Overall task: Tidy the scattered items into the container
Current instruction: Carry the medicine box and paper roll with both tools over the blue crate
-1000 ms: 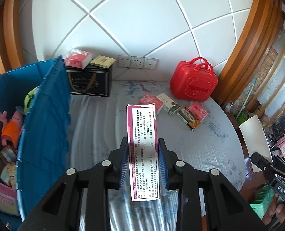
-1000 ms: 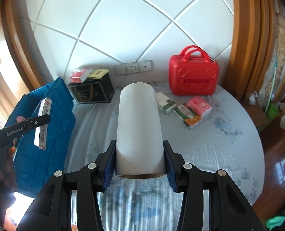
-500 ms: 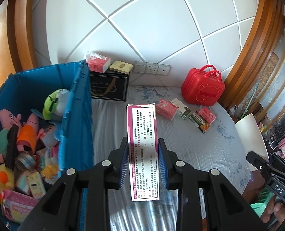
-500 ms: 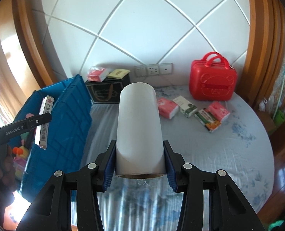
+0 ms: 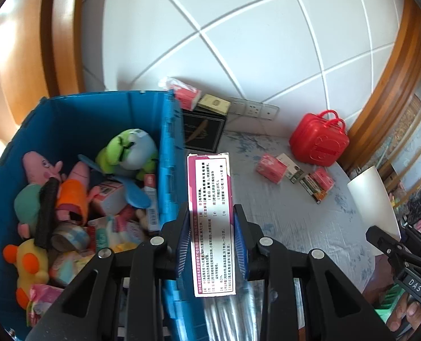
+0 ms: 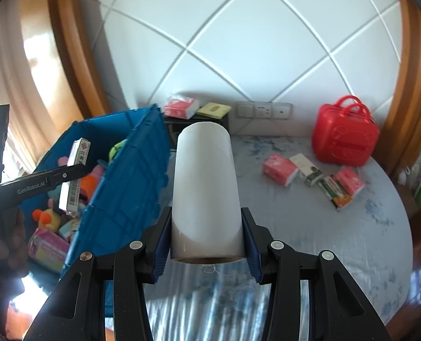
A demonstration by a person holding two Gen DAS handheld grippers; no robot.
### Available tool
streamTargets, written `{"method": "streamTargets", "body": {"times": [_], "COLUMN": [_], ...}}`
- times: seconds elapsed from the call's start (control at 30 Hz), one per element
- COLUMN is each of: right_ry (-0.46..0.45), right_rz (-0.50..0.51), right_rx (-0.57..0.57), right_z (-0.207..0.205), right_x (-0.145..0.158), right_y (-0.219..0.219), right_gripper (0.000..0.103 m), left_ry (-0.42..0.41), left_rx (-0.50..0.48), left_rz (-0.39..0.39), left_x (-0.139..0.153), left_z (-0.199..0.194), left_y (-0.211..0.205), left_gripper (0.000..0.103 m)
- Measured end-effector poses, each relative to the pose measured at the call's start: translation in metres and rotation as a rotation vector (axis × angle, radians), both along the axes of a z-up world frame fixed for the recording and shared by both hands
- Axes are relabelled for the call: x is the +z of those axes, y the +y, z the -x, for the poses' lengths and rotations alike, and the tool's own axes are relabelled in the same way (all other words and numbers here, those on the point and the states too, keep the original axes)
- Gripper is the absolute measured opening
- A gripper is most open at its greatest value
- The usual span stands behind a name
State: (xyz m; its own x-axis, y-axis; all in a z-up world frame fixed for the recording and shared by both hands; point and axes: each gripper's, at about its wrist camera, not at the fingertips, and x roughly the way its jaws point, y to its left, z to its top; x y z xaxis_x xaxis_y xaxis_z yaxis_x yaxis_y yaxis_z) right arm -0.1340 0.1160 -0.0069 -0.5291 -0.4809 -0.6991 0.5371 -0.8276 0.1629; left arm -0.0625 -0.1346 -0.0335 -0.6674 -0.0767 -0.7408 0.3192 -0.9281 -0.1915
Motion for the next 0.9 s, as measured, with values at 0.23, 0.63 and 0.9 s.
{"method": "streamTargets", "body": {"times": [0.23, 0.63, 0.9], "right_ry": [0.011, 0.031, 0.029], "right_rz": [-0.011, -0.029, -0.028], "right_rx": [0.104, 0.281, 0.382], "right_z": [-0.011, -0.038, -0.052], "right_x": [0.008, 0.011, 0.009], "right_y": [-0.057, -0.166, -0.223], "right_gripper": [0.045, 0.045, 0.045], "left_ry": [0.017, -0.01, -0.032], "left_rx": [0.074, 0.217, 0.27], "left_rz": [-0.007, -0.045, -0.046], "left_x": [0.005, -0.004, -0.008], "left_z": [-0.03, -0.077, -0.096], "left_y": [-0.04, -0.112, -0.152], "left_gripper": [0.028, 0.028, 0.028]}}
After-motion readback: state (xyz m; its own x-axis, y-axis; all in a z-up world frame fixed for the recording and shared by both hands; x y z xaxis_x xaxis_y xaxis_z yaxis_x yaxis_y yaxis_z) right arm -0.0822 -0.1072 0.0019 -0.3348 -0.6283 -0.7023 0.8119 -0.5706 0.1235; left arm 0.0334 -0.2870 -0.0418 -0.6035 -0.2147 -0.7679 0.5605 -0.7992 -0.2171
